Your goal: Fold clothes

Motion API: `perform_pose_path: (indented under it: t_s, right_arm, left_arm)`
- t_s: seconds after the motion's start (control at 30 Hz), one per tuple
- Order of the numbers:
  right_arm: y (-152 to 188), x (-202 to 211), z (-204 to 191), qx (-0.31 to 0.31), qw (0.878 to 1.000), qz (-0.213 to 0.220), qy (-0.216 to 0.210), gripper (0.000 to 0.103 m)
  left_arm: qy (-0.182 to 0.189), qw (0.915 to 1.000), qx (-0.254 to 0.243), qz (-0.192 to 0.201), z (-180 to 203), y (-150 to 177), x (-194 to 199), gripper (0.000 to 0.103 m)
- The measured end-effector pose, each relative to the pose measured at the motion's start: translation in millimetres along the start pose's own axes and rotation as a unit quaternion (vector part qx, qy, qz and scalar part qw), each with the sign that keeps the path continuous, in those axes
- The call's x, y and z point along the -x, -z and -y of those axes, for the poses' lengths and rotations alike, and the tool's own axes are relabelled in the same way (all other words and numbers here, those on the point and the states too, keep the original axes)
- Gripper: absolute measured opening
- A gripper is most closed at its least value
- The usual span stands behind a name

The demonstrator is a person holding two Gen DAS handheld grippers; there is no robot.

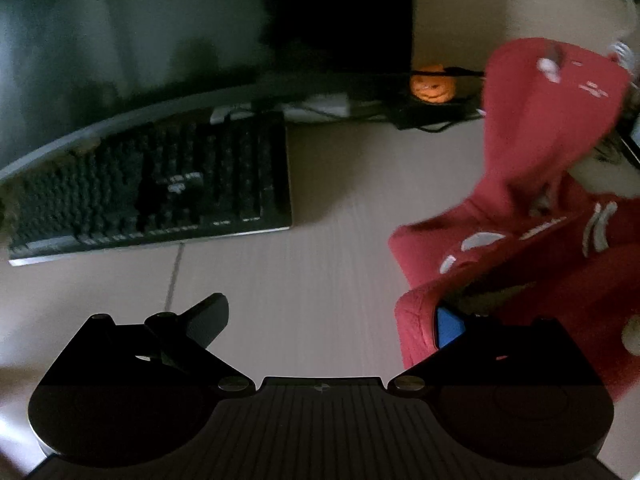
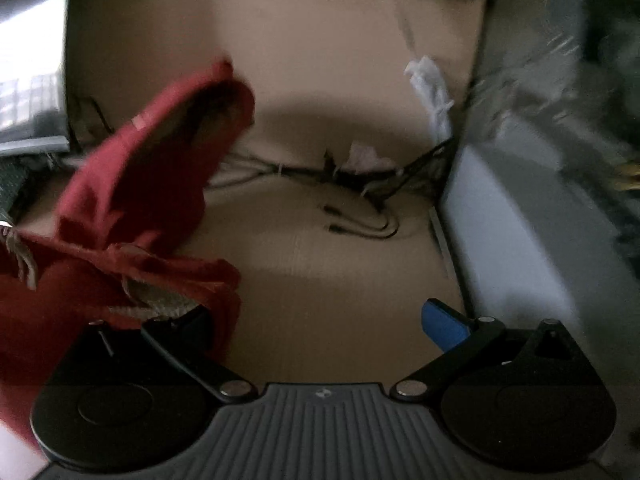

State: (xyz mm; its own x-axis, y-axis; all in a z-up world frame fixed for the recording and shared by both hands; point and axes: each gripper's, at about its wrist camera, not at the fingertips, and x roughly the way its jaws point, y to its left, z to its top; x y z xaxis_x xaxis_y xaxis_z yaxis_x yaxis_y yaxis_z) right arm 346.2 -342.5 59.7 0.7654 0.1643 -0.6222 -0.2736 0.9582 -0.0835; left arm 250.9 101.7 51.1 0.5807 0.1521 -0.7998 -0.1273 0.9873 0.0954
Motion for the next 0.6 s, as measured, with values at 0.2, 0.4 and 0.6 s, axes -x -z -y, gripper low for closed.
perform_pose_path:
  t_s: [0.2, 0.4, 0.6]
  right_arm:
    - [-21.2, 25.1, -11.2, 0.036, 0.999, -0.001, 0.019, 0.103]
    - [-35.6, -36.5, -15.8, 0.0, 0.998, -0.056, 0.004, 0.103]
    - [-47.1, 27.6, 21.4, -0.101, 0.993, 0.034, -0.048, 0.103]
  left_arm:
    - [0.05, 0.9971, -0.05, 0.029, -12.3, 11.9, 65.1, 0.103]
    - [0.065, 0.9977, -0.013, 0.011, -13.0, -13.3, 7.8, 0.103]
    - [0.155, 0.9834, 0.066, 0.067, -31.5, -33.9, 35.7, 0.103]
